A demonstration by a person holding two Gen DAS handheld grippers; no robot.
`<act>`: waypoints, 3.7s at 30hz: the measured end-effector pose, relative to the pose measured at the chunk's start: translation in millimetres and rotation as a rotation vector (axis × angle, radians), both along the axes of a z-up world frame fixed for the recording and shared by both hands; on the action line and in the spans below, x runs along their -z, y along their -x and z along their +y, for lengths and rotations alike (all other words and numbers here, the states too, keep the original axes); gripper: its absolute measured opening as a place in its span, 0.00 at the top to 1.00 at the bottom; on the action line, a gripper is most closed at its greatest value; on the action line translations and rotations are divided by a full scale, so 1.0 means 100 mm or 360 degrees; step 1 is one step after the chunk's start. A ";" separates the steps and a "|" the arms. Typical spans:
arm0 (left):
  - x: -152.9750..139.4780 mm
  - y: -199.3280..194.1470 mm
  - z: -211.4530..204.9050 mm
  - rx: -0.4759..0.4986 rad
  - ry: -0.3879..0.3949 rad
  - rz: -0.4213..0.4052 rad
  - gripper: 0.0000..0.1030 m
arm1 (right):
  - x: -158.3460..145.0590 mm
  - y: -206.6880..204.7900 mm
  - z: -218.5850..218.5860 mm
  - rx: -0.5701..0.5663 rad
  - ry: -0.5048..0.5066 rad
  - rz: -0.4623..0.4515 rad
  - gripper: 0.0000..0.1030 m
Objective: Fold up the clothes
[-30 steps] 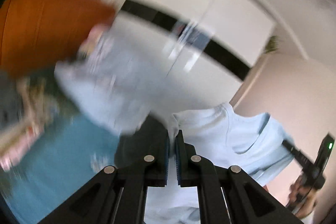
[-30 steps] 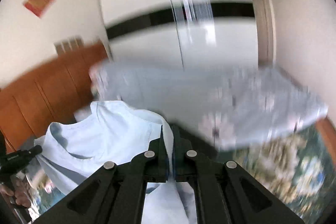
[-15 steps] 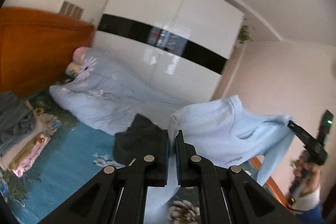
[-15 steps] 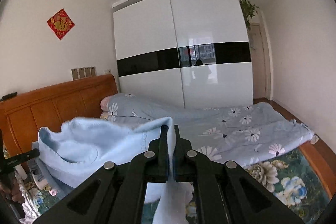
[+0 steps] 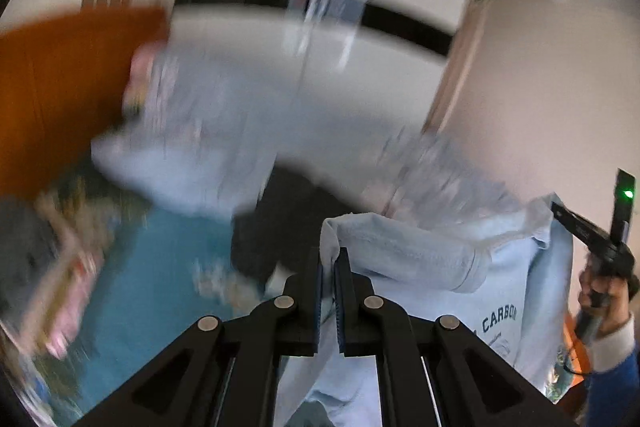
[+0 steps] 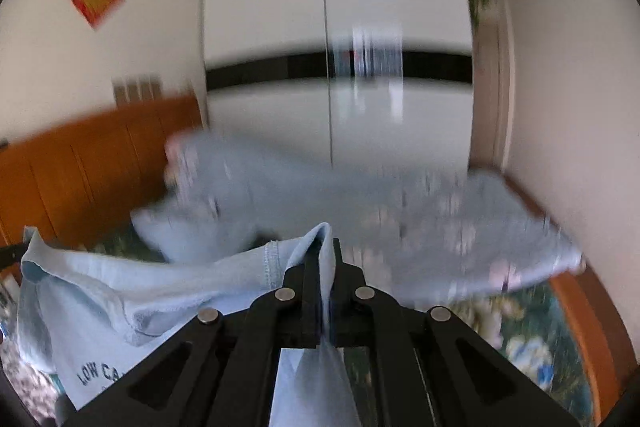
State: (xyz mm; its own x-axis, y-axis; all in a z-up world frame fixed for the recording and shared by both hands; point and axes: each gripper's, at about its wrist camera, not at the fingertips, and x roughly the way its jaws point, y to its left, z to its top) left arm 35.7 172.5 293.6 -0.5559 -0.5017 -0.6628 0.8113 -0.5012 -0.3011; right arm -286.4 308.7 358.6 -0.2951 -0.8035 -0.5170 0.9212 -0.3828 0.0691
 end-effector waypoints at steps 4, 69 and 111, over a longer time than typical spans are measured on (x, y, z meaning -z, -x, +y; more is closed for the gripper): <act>1.20 0.25 -0.56 -0.0113 -0.0405 -0.0123 0.94 | 1.24 0.37 -0.62 0.0061 -0.0363 -0.0279 0.98; 2.52 -0.29 0.11 -0.0496 -0.0970 0.0447 0.47 | 3.17 0.47 1.20 0.0751 -0.0833 -0.0976 0.99; 1.73 -2.51 0.06 -0.0902 -0.0616 0.0375 0.35 | 3.54 -2.58 -1.68 -0.0698 -0.1086 -0.1190 0.47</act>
State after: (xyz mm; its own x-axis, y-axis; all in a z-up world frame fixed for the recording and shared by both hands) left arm 286.4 178.1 120.8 -0.4299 -0.5088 -0.7458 0.8066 0.1547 -0.5705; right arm -28.6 141.2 4.2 0.5183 -0.2398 -0.8209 0.8002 -0.2025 0.5645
